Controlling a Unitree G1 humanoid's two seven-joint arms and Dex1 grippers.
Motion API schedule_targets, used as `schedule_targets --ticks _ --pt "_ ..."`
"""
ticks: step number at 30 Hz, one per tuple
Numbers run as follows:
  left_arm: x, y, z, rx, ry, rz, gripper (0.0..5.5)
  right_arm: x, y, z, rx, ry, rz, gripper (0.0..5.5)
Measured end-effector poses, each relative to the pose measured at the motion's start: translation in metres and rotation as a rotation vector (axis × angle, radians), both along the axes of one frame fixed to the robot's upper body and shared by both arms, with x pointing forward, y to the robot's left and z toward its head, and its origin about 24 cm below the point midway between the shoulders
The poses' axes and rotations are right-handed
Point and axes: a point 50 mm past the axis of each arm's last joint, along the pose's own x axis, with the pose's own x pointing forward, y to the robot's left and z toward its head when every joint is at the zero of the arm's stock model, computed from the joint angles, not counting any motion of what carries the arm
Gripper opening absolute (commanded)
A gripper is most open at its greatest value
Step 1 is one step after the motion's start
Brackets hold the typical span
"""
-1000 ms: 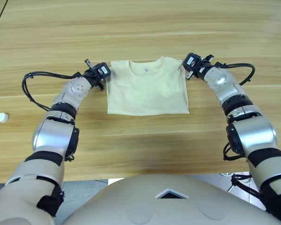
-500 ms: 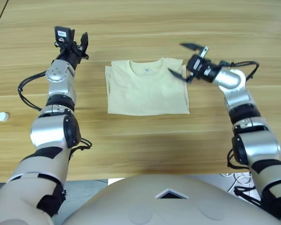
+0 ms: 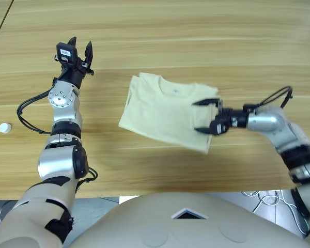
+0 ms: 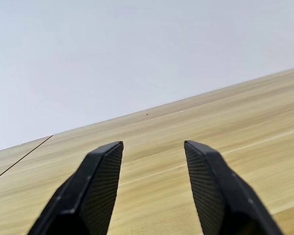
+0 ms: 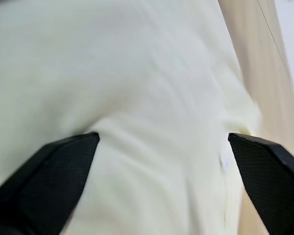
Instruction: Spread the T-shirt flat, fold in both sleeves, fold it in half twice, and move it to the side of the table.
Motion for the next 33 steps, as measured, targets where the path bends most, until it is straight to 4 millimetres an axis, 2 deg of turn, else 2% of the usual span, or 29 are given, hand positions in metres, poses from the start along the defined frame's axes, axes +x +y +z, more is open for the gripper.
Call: schedule_targets --ticks 1,3,4,6,8,9,11,15,17,18,21,24,29,33 --pt "0.000 -0.001 0.001 0.002 -0.007 -0.001 2.32 -0.021 0.008 0.008 0.072 0.061 0.082 4.89" --pt "0.000 -0.002 0.001 0.010 -0.008 -0.006 2.32 -0.043 0.018 0.034 0.223 0.116 0.201 4.89" --pt "-0.001 -0.003 0.000 0.027 -0.005 -0.014 2.32 -0.051 0.021 0.052 0.314 0.135 0.263 4.89" --pt "-0.004 -0.003 -0.003 0.036 -0.004 -0.013 2.32 -0.051 0.025 0.063 0.405 0.167 0.269 4.89" --pt "-0.005 -0.003 -0.002 0.042 -0.016 -0.013 2.32 -0.030 0.035 0.061 0.439 0.158 0.190 4.89" --pt "-0.005 -0.005 0.000 0.048 -0.027 -0.021 2.32 -0.005 0.047 0.057 0.446 0.117 0.100 4.89" --pt "-0.005 -0.006 0.001 0.050 -0.040 -0.021 2.32 0.017 0.062 0.055 0.448 0.066 0.027 4.89" --pt "-0.006 -0.011 0.002 0.056 -0.062 -0.031 2.32 0.070 0.119 0.037 0.399 -0.060 -0.170 4.89" --pt "-0.007 -0.013 0.002 0.072 -0.066 -0.033 2.32 0.085 0.143 0.028 0.348 -0.112 -0.201 4.89" --pt "-0.007 -0.013 0.003 0.074 -0.071 -0.032 2.32 0.090 0.150 0.015 0.286 -0.128 -0.219 4.89" --pt "-0.007 -0.015 0.005 0.078 -0.084 -0.029 2.32 0.100 0.156 -0.020 0.139 -0.163 -0.276 4.89" --pt "-0.006 -0.020 0.008 0.086 -0.104 -0.044 2.32 0.114 0.167 -0.024 0.091 -0.227 -0.301 4.89" --pt "-0.006 -0.021 0.011 0.097 -0.117 -0.044 2.32 0.118 0.170 -0.029 0.066 -0.243 -0.316 4.89" --pt "-0.006 -0.024 0.010 0.091 -0.118 -0.045 2.32 0.128 0.171 -0.029 0.072 -0.245 -0.448 4.89"
